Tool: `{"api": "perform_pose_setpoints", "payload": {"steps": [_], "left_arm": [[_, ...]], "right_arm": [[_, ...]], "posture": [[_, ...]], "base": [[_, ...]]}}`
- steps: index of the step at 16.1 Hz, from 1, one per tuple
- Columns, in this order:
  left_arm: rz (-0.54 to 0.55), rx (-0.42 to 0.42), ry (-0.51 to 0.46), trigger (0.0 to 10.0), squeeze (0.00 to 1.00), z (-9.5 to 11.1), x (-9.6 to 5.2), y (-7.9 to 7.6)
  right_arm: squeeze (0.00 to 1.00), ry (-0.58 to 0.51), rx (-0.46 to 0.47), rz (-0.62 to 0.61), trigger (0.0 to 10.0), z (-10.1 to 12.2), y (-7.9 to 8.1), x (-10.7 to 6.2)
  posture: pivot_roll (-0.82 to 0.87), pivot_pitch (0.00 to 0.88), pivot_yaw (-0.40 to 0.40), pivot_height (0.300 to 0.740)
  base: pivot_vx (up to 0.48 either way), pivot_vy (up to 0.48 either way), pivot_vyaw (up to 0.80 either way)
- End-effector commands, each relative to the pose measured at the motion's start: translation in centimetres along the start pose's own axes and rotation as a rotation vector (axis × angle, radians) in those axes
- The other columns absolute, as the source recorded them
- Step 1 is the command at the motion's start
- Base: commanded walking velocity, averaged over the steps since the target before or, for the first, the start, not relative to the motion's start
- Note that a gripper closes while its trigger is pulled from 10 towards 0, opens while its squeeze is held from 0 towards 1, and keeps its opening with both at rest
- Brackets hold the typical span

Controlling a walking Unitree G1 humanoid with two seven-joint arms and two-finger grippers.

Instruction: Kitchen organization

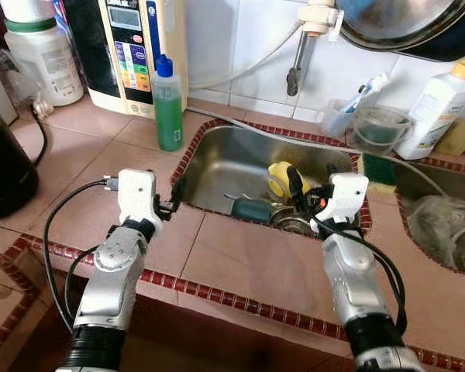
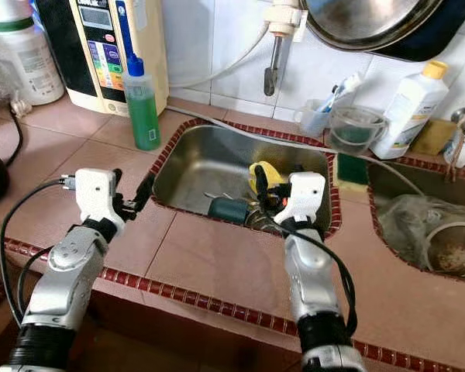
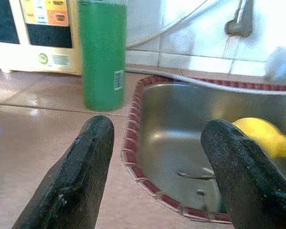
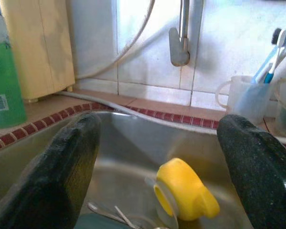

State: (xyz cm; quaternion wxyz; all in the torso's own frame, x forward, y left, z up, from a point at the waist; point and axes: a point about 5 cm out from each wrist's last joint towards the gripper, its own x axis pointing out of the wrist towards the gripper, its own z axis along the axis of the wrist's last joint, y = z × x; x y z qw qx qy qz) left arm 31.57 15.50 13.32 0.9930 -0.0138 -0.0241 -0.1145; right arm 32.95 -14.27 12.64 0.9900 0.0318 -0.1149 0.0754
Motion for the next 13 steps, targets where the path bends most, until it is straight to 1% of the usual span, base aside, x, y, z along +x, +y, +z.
{"api": "perform_pose_setpoints", "payload": {"steps": [1,2,3,6,13], "left_arm": [[-0.012,-0.025,-0.003,10.0,0.00,-0.1,-0.1,0.0],[-0.013,-0.059,-0.002,10.0,0.00,-0.1,-0.1,0.2],[-0.004,-0.042,0.002,10.0,0.00,0.1,0.0,0.5],[-0.016,-0.037,-0.003,10.0,0.00,0.3,0.0,0.7],[-0.023,-0.032,0.007,10.0,0.00,0.4,-0.2,1.1]], "right_arm": [[0.00,-0.028,-0.016,-0.006,10.0,0.6,-0.1,0.0],[0.00,-0.027,-0.031,-0.011,10.0,0.6,-0.2,-0.2],[0.00,-0.026,-0.042,-0.021,10.0,0.7,-0.4,-0.4],[0.00,-0.032,-0.057,-0.027,10.0,0.9,-0.6,-0.5],[0.00,-0.021,-0.050,-0.010,10.0,0.8,0.1,-0.3]], "posture": [[-0.02,0.000,-0.012,0.740],[-0.02,0.000,-0.008,0.740],[-0.02,0.000,-0.004,0.740],[-0.02,0.000,-0.003,0.740],[0.00,0.000,-0.009,0.740]], "base": [[0.000,0.000,0.00],[0.000,0.000,0.00],[-0.277,0.000,0.00],[-0.345,0.000,0.00],[-0.399,0.000,0.00]]}}
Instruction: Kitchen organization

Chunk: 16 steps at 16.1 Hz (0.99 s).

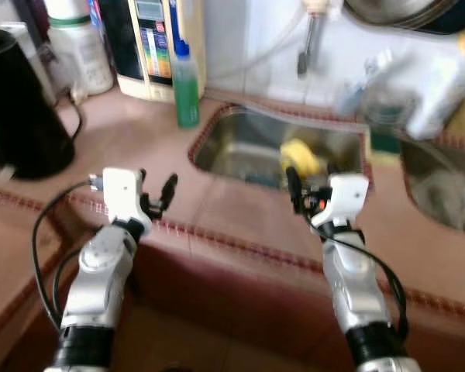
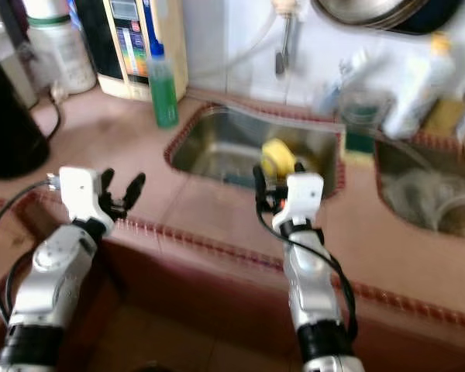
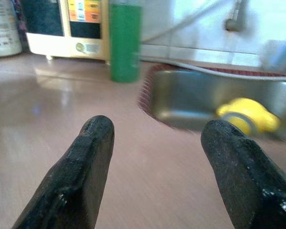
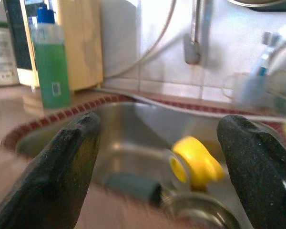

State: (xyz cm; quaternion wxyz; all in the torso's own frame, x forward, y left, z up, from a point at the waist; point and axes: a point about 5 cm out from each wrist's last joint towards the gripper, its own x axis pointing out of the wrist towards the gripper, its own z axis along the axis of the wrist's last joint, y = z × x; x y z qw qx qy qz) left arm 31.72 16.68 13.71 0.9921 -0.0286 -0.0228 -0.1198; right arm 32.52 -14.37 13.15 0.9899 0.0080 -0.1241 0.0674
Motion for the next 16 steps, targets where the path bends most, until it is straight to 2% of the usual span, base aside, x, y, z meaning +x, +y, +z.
{"api": "perform_pose_setpoints", "payload": {"steps": [1,3,6,8,9,10,12,13,14,16], "left_arm": [[-0.013,0.004,0.005,10.0,0.00,0.0,-0.1,0.0],[-0.009,0.007,-0.001,10.0,0.00,0.1,-0.1,0.1],[-0.003,0.022,-0.027,10.0,0.00,0.1,-0.4,0.3],[-0.022,0.063,-0.030,10.0,0.00,-0.3,-0.9,0.5],[-0.032,0.068,-0.023,10.0,0.00,-0.5,-1.0,0.5],[-0.090,0.115,0.011,10.0,0.00,-1.4,-1.4,0.3],[-0.164,0.159,0.064,10.0,0.00,-2.8,-2.0,0.0],[-0.196,0.197,0.095,10.0,0.00,-3.9,-2.5,-0.1],[-0.214,0.197,0.152,10.0,0.00,-5.6,-3.0,-0.1],[-0.200,0.226,0.249,10.0,0.00,-8.5,-4.0,0.2]], "right_arm": [[0.00,-0.006,0.000,0.001,10.0,0.2,0.1,0.0],[0.00,-0.006,-0.004,0.008,10.0,0.2,0.2,0.1],[0.00,-0.004,-0.036,0.051,10.0,0.1,0.7,0.0],[0.00,0.021,-0.036,0.188,10.0,-0.5,1.7,-0.5],[0.00,0.029,-0.026,0.215,10.0,-0.7,1.9,-0.7],[0.00,0.088,-0.038,0.335,10.0,-1.6,2.5,-1.4],[0.00,0.195,-0.055,0.421,10.0,-3.8,2.6,-2.8],[0.00,0.245,-0.063,0.421,10.0,-4.8,2.3,-3.3],[0.00,0.295,-0.061,0.410,10.0,-6.0,1.9,-3.9],[0.00,0.424,-0.036,0.333,10.0,-8.5,0.8,-5.3]], "posture": [[0.01,0.000,-0.010,0.740],[0.01,0.000,-0.011,0.740],[0.01,0.000,-0.013,0.740],[0.01,0.000,-0.013,0.740],[0.01,0.000,-0.015,0.740],[0.01,0.000,-0.015,0.740],[0.01,0.000,-0.018,0.740],[0.02,0.000,-0.021,0.740],[0.02,0.000,-0.022,0.740],[0.02,0.000,-0.021,0.740]], "base": [[-0.390,0.000,0.00],[-0.362,0.000,0.00],[0.000,0.000,0.00],[0.000,0.000,0.00],[0.000,0.000,0.00],[0.000,0.000,0.00],[0.000,0.000,0.00],[0.000,0.000,0.00],[0.000,0.000,0.00],[0.000,0.000,0.00]]}}
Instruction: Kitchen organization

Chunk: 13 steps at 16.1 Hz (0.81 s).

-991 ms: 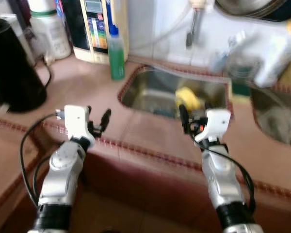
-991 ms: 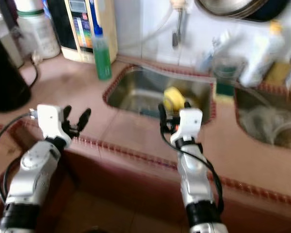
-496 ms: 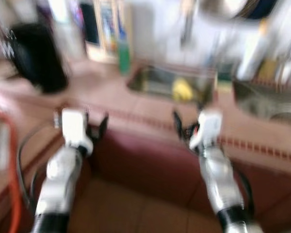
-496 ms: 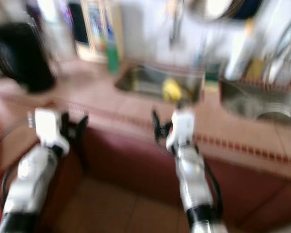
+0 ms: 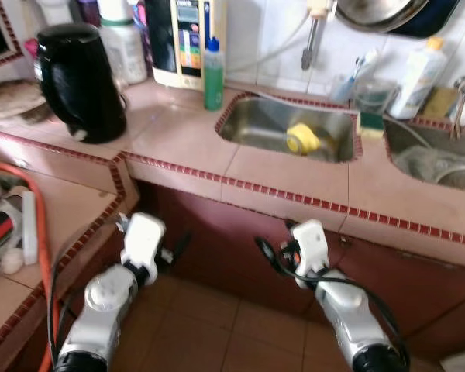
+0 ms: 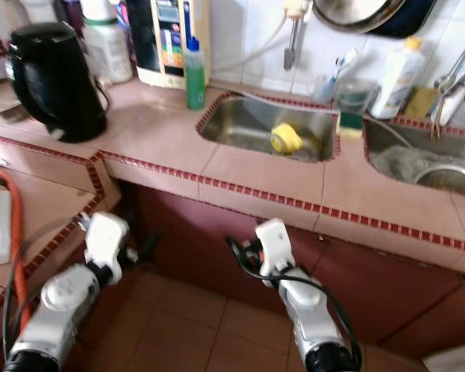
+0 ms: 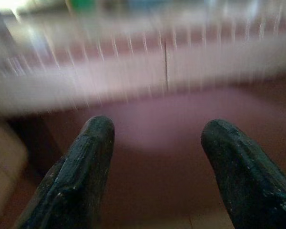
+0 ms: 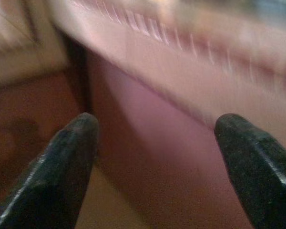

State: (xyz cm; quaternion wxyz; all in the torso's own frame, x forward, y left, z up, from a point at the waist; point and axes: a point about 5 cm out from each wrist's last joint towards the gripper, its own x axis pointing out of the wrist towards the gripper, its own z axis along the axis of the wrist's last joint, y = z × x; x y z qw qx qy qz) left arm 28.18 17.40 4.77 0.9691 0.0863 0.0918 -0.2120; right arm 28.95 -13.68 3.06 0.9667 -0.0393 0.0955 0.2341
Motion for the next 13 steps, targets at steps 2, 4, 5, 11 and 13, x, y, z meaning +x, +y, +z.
{"api": "perform_pose_setpoints", "payload": {"steps": [2,4,5,11,13], "left_arm": [[0.046,-0.040,0.114,10.0,0.00,-2.9,-0.2,0.2],[0.087,-0.070,0.240,10.0,0.00,-5.4,-0.9,0.3],[0.107,-0.076,0.293,10.0,0.00,-6.5,-1.3,0.4],[0.130,-0.041,0.480,10.0,0.00,-9.5,-2.7,-0.5],[0.139,-0.052,0.529,10.0,0.00,-10.3,-3.4,-0.7]], "right_arm": [[0.00,0.134,0.036,-0.122,10.0,-2.7,-1.2,-1.0],[0.00,0.258,0.091,-0.210,10.0,-5.2,-1.6,-2.2],[0.00,0.317,0.091,-0.231,10.0,-6.3,-1.4,-2.8],[0.00,0.577,0.083,-0.265,10.0,-11.0,0.4,-6.4],[0.00,0.655,0.110,-0.280,10.0,-12.6,1.1,-8.1]], "posture": [[0.02,0.000,-0.021,0.740],[0.03,0.000,-0.023,0.740],[0.03,0.000,-0.024,0.740],[0.02,0.000,-0.025,0.740],[0.02,0.000,-0.022,0.740]], "base": [[0.000,-0.161,0.00],[0.000,-0.480,0.00],[0.000,-0.480,0.00],[0.000,-0.480,0.00],[0.000,-0.480,0.00]]}}
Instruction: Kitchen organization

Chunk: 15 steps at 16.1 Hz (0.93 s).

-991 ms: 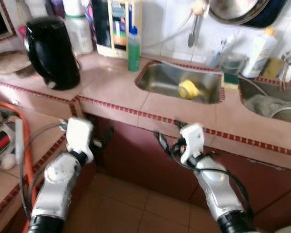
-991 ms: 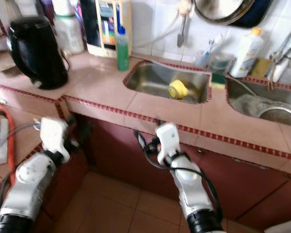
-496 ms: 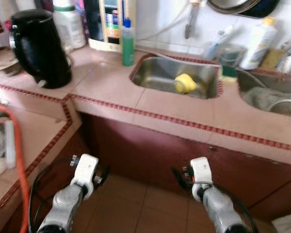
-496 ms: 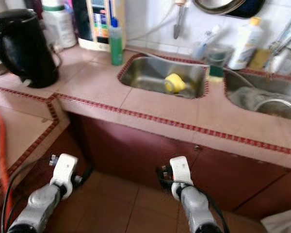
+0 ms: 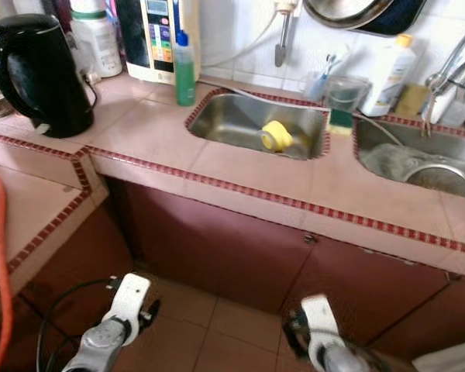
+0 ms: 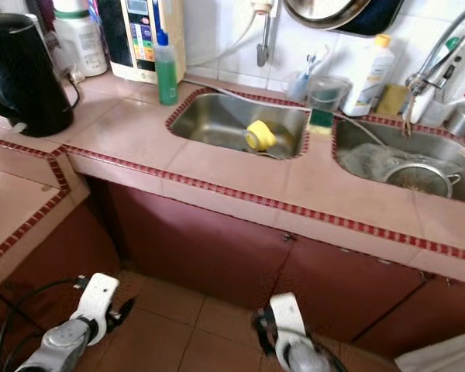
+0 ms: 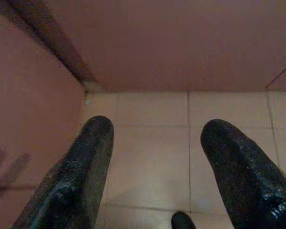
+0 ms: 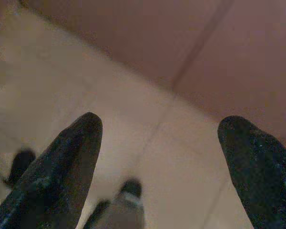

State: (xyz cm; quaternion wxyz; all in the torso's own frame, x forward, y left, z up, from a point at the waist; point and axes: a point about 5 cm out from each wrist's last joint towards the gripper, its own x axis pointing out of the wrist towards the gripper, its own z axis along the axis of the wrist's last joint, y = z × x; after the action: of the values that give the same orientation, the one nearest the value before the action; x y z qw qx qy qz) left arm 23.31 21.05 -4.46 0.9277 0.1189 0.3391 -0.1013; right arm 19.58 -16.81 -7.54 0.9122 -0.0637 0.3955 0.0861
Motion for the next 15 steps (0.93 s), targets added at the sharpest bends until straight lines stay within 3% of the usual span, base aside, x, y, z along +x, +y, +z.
{"api": "perform_pose_setpoints", "payload": {"steps": [1,2,4,5,8,15], "left_arm": [[-0.017,0.004,0.019,10.0,0.00,-0.3,0.1,-0.8],[0.001,-0.022,0.062,10.0,0.00,-1.4,-0.2,-0.6],[0.024,-0.043,0.107,10.0,0.00,-2.6,-0.7,-0.3],[0.073,-0.107,0.169,10.0,0.00,-4.5,-1.5,0.2],[0.073,-0.100,0.205,10.0,0.00,-5.8,-2.1,0.1],[0.091,-0.111,0.195,10.0,0.00,-5.5,-2.1,0.6]], "right_arm": [[0.00,0.057,-0.003,-0.036,10.0,-1.4,-0.9,-0.5],[0.00,0.116,-0.022,-0.032,10.0,-3.1,-0.6,-1.0],[0.00,0.156,-0.016,-0.035,10.0,-4.3,-0.5,-1.4],[0.00,0.188,-0.007,-0.038,10.0,-5.3,-0.5,-1.8],[0.00,0.208,0.021,-0.063,10.0,-5.9,-0.8,-2.1],[0.00,0.205,-0.002,-0.063,10.0,-5.3,-0.7,-1.8]], "posture": [[0.02,0.000,-0.022,0.740],[0.02,0.000,-0.019,0.740],[0.02,0.000,-0.016,0.740],[0.01,0.000,-0.009,0.740],[0.01,0.000,-0.001,0.740],[0.02,0.000,-0.010,0.740]], "base": [[0.000,-0.480,0.00],[0.000,-0.480,0.00],[0.000,-0.480,0.00],[0.000,-0.480,0.00],[0.000,-0.480,0.00],[0.000,-0.480,0.00]]}}
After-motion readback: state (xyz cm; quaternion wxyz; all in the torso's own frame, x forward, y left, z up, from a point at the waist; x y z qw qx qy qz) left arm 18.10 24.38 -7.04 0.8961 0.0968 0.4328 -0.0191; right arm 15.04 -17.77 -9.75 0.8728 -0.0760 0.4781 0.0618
